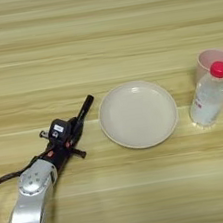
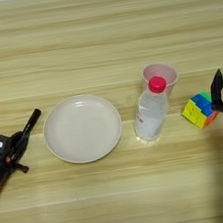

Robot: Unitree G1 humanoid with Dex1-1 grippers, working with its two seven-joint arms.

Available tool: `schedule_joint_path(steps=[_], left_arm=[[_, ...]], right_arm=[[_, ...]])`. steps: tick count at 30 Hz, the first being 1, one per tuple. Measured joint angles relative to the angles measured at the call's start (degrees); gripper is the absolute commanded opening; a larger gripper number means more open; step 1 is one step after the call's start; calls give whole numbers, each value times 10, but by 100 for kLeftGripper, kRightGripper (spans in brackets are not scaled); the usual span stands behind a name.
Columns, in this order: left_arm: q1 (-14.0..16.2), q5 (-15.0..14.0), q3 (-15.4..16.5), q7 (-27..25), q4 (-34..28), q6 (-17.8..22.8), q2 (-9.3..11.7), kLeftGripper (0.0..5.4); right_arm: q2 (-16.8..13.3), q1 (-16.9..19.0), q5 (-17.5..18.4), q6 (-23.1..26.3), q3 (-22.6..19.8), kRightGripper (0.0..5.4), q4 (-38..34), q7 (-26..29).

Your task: Move the objects on the table

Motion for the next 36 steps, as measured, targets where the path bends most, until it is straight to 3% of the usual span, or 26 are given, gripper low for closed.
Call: schedule_joint_path(steps=[3,10,20,27,36], left_arm=[[4,-1,1,2,-15,8,0,80],[33,-2,5,8,-102,70,0,79],[33,-3,3,7,-195,112,-6,79],[26,-2,-47,-7,-229,128,-26,78],[33,-2,-73,-26,-246,137,-27,78]], right_arm=[[0,0,0,0,0,540,0,0],[0,-1,0,0,0,540,0,0],[9,-1,0,0,2,540,0,0],[11,-1,-1,0,4,540,0,0],[16,-1,-4,0,7,540,0,-8]])
